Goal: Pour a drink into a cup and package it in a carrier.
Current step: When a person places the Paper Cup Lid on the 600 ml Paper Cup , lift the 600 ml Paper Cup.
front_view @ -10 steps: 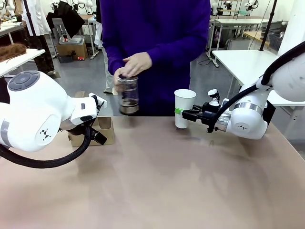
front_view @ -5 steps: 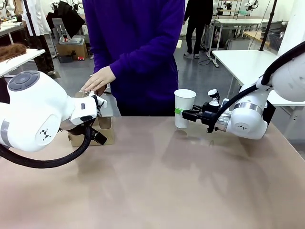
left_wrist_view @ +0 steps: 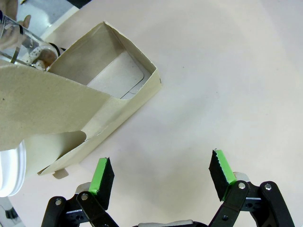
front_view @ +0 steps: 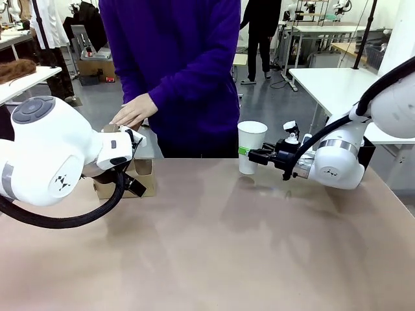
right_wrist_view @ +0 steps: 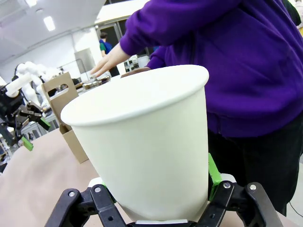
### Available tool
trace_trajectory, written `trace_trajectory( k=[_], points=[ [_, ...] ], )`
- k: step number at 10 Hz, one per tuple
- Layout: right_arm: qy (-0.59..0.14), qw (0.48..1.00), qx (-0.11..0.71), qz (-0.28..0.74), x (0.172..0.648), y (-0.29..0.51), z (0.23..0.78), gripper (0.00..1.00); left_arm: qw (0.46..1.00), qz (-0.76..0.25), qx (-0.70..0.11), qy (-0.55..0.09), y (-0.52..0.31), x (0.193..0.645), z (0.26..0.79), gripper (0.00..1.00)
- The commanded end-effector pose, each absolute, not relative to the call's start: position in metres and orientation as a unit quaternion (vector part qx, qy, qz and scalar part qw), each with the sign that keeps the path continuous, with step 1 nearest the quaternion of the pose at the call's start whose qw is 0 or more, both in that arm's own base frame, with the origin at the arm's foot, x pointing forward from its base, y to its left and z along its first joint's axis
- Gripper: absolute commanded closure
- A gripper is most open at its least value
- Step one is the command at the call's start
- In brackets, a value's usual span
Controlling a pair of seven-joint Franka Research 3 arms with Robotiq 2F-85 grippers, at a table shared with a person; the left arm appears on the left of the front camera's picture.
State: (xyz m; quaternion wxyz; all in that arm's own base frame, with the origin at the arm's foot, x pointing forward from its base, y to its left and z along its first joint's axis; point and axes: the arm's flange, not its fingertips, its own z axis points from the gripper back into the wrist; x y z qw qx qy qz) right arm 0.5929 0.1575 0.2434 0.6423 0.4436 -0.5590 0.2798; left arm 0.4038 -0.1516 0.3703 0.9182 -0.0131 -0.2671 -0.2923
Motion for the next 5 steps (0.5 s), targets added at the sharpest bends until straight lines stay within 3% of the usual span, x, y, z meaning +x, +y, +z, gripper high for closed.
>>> trace_trajectory(
  k=[1,5],
  points=[
    [-0.563,0.640,0.444,0.278,0.5896,0.1582,0.2490,0.20,0.918,-0.292,-0.014,-0.267,-0.1516,0.4036,0.3706,0.00],
    [-0.563,0.640,0.444,0.278,0.5896,0.1582,0.2490,0.20,0.918,-0.292,-0.014,-0.267,-0.1516,0.4036,0.3706,0.00]
  ],
)
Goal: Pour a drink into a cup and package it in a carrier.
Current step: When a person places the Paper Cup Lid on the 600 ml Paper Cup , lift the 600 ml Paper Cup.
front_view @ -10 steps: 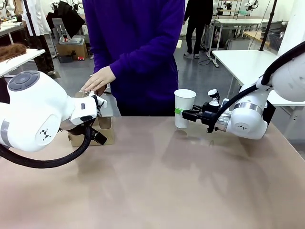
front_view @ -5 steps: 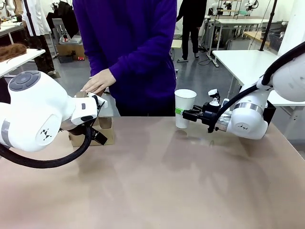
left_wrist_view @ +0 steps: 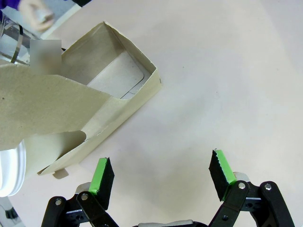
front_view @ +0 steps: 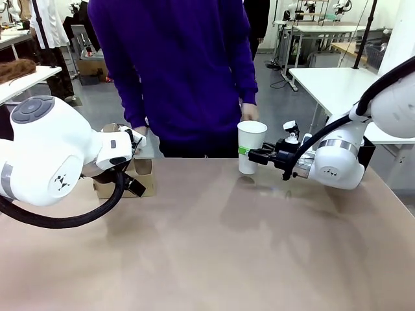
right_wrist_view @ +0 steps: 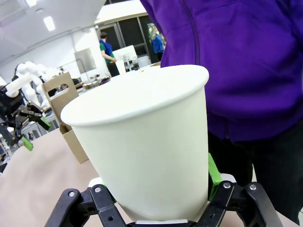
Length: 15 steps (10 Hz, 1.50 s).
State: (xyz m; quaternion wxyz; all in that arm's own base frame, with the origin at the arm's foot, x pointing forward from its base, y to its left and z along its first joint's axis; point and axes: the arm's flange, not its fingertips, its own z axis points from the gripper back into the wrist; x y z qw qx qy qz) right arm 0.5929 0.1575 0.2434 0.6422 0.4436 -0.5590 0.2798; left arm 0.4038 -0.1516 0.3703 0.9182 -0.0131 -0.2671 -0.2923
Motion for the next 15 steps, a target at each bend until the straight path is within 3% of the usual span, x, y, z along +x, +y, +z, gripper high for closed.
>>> trace_trajectory(
  k=[1,15],
  points=[
    [-0.563,0.640,0.444,0.278,0.5896,0.1582,0.2490,0.20,0.918,-0.292,-0.014,-0.267,-0.1516,0.4036,0.3706,0.00],
    [-0.563,0.640,0.444,0.278,0.5896,0.1582,0.2490,0.20,0.918,-0.292,-0.014,-0.267,-0.1516,0.4036,0.3706,0.00]
  ],
)
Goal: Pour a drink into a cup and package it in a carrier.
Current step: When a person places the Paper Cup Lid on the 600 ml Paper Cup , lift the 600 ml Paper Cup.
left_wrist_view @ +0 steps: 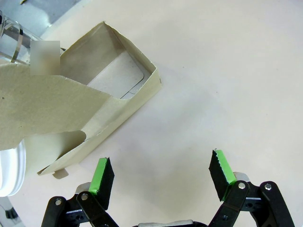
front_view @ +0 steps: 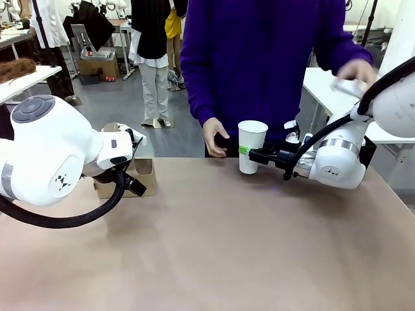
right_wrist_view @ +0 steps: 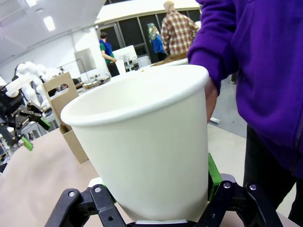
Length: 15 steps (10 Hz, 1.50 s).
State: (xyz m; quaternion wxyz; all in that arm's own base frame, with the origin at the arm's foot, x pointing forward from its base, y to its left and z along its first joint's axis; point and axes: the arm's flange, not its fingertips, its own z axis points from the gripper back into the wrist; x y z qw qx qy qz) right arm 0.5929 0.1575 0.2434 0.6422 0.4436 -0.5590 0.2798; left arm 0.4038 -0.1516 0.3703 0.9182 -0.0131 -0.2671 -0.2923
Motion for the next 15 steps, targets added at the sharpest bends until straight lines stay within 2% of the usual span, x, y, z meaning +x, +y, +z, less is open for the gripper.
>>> trace_trajectory(
  k=[1,15],
  points=[
    [-0.563,0.640,0.444,0.278,0.5896,0.1582,0.2490,0.20,0.918,-0.292,-0.014,-0.267,-0.1516,0.4036,0.3706,0.00],
    [-0.563,0.640,0.444,0.278,0.5896,0.1582,0.2490,0.20,0.918,-0.292,-0.014,-0.267,-0.1516,0.4036,0.3706,0.00]
  ],
)
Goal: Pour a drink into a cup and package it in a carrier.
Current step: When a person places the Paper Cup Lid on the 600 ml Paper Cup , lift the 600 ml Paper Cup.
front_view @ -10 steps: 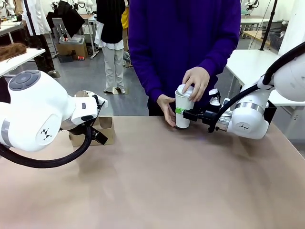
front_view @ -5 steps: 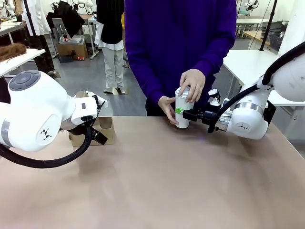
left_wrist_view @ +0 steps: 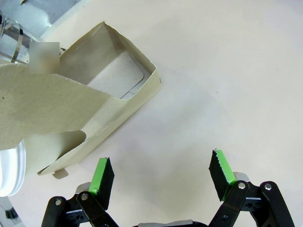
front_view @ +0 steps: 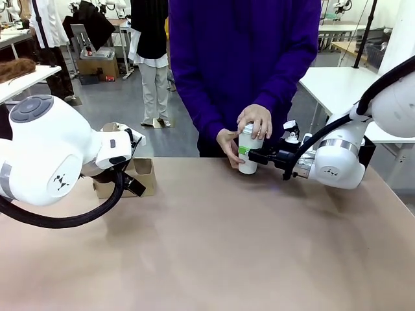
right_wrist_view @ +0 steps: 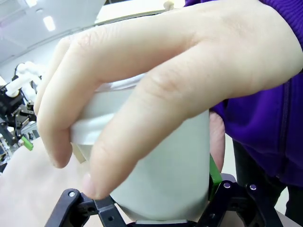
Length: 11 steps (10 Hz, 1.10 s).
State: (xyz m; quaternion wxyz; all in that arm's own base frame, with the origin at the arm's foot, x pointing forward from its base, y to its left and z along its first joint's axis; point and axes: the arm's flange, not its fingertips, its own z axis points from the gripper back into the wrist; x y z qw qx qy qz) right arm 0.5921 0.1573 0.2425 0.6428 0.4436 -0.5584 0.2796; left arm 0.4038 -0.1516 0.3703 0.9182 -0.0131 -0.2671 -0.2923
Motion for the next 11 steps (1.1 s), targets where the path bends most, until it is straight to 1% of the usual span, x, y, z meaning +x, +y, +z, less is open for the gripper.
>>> trace_trajectory(
  k=[1,11],
  points=[
    [-0.563,0.640,0.444,0.278,0.5896,0.1582,0.2490,0.20,0.918,-0.292,-0.014,-0.267,-0.1516,0.4036,0.3706,0.00],
    [-0.563,0.640,0.444,0.278,0.5896,0.1582,0.2490,0.20,0.918,-0.292,-0.014,-0.267,-0.1516,0.4036,0.3706,0.00]
  ],
)
